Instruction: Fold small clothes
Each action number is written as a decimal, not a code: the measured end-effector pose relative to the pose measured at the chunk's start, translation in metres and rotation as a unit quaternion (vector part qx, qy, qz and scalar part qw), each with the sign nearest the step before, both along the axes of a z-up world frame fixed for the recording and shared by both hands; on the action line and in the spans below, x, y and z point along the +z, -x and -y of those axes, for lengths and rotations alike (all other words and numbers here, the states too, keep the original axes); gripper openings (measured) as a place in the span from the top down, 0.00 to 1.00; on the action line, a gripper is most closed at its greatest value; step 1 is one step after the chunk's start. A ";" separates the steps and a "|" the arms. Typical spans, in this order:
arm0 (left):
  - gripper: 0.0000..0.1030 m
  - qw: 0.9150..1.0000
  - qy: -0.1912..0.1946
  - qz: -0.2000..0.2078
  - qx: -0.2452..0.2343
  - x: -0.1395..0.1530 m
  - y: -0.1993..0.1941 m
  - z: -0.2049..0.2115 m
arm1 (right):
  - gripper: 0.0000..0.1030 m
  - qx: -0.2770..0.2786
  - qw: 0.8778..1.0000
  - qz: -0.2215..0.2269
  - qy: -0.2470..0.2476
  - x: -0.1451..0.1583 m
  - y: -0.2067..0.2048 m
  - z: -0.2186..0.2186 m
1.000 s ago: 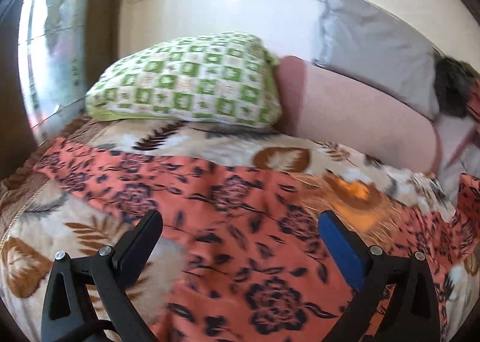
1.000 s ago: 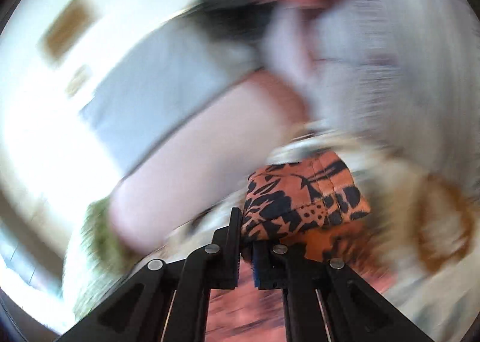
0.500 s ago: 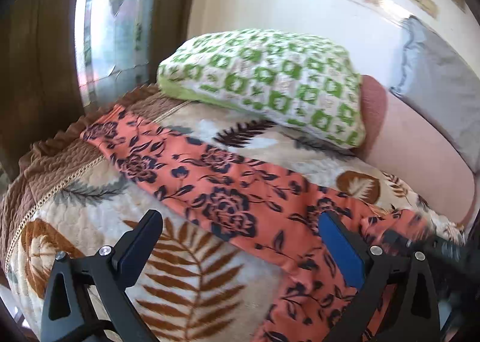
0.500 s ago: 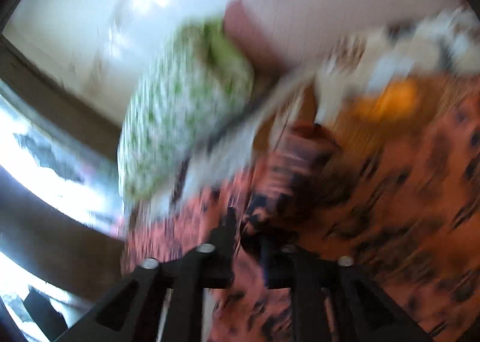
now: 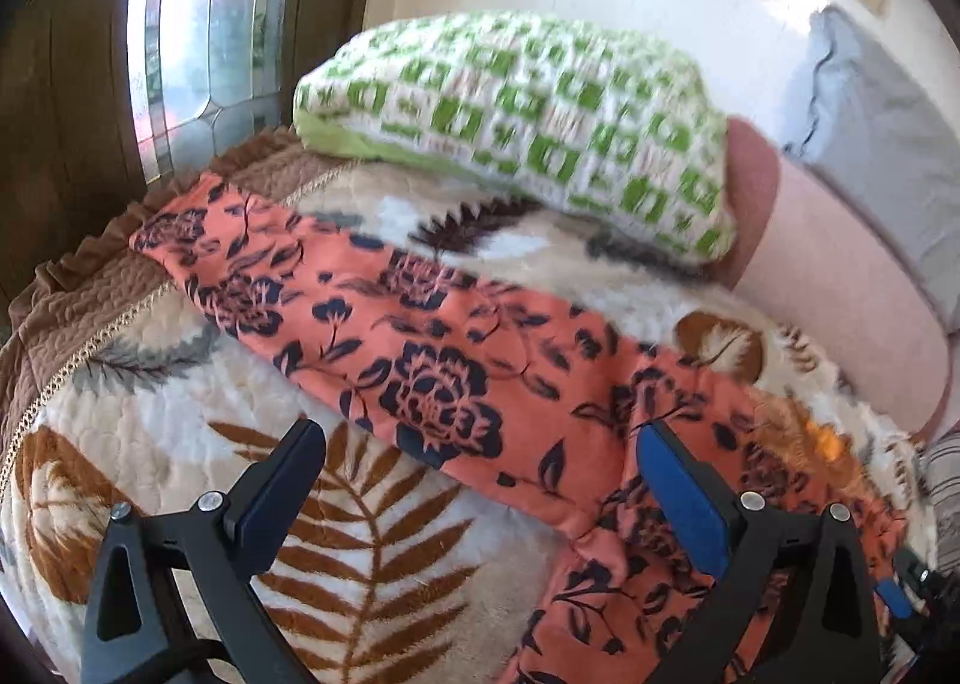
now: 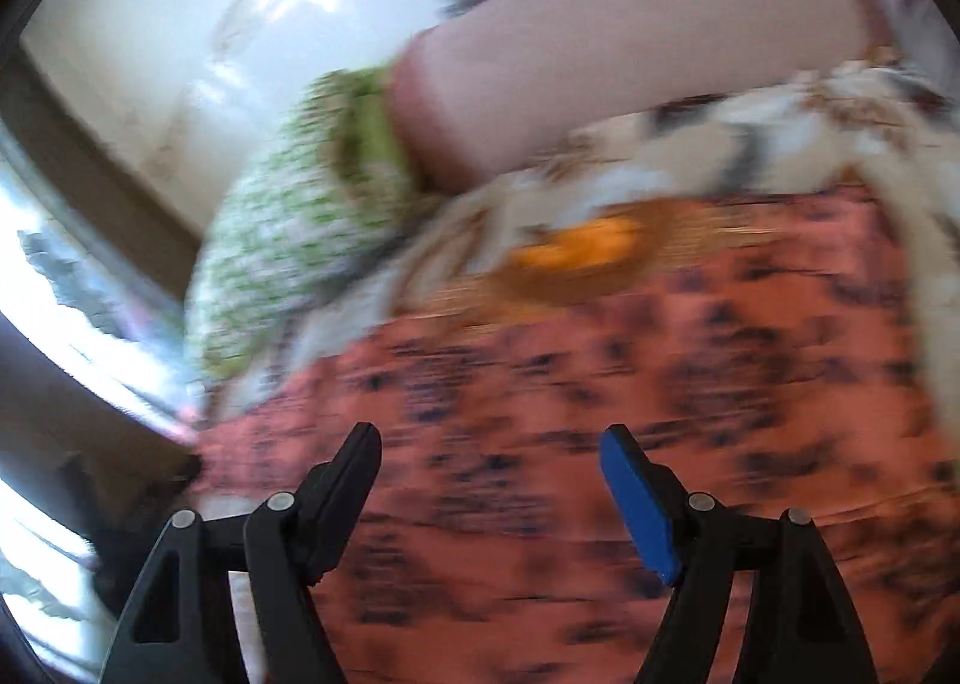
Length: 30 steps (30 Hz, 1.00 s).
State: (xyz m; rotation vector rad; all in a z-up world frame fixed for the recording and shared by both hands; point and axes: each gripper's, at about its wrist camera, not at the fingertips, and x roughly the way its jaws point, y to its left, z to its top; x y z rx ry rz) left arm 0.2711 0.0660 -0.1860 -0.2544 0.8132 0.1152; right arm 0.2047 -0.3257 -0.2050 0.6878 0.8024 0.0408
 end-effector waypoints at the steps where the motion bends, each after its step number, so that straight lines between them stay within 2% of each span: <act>1: 0.00 1.000 -0.005 -0.005 0.010 -0.004 -0.003 -0.001 | 0.24 -0.011 1.000 -0.021 -0.001 -0.014 -0.001 0.014; 2: 0.00 1.000 -0.008 -0.011 0.023 -0.009 -0.005 -0.004 | 0.24 -0.018 0.998 -0.052 -0.006 -0.032 -0.004 0.027; 3: 0.00 0.999 -0.008 -0.018 0.035 -0.014 -0.008 -0.007 | 0.31 -0.025 0.994 -0.104 -0.014 -0.056 -0.006 0.044; 4: 0.00 0.999 -0.004 -0.026 0.043 -0.018 -0.009 -0.012 | 0.37 -0.026 0.994 -0.101 -0.029 -0.068 -0.004 0.053; 5: 0.00 0.998 0.005 -0.024 0.049 -0.021 -0.009 -0.017 | 0.37 -0.027 0.996 -0.071 -0.037 -0.067 0.003 0.059; 8: 0.00 0.997 0.025 -0.014 0.075 -0.015 0.003 -0.042 | 0.36 -0.012 0.998 -0.049 -0.031 -0.051 0.005 0.058; 11: 0.00 0.991 0.046 0.005 0.125 -0.001 0.018 -0.082 | 0.36 0.026 0.998 0.018 -0.050 -0.023 0.000 0.050; 15: 0.00 0.979 0.115 -0.019 0.169 0.011 0.009 -0.149 | 0.36 0.071 0.995 0.044 -0.057 -0.007 -0.008 0.036; 17: 0.00 0.969 0.149 -0.013 0.198 0.016 0.000 -0.189 | 0.36 0.077 0.994 0.034 -0.063 -0.015 -0.013 0.035; 19: 0.00 0.961 0.185 -0.020 0.206 0.014 -0.015 -0.221 | 0.36 0.073 0.994 0.021 -0.077 -0.020 -0.007 0.039; 21: 0.00 0.949 0.240 -0.031 0.202 0.003 -0.033 -0.248 | 0.36 0.066 0.993 0.018 -0.096 -0.023 0.000 0.048; 25: 0.01 0.935 0.271 -0.041 0.223 -0.024 -0.049 -0.273 | 0.36 0.057 0.993 0.034 -0.094 -0.015 0.007 0.054; 26: 0.03 0.935 0.273 -0.044 0.223 -0.032 -0.053 -0.277 | 0.36 0.057 0.993 0.038 -0.091 -0.013 0.005 0.053; 28: 0.20 0.932 0.285 -0.043 0.221 -0.042 -0.059 -0.281 | 0.36 0.059 0.994 0.043 -0.080 -0.011 0.005 0.051; 30: 0.28 0.926 0.312 -0.034 0.209 -0.050 -0.066 -0.280 | 0.36 0.061 0.995 0.042 -0.067 -0.012 0.002 0.049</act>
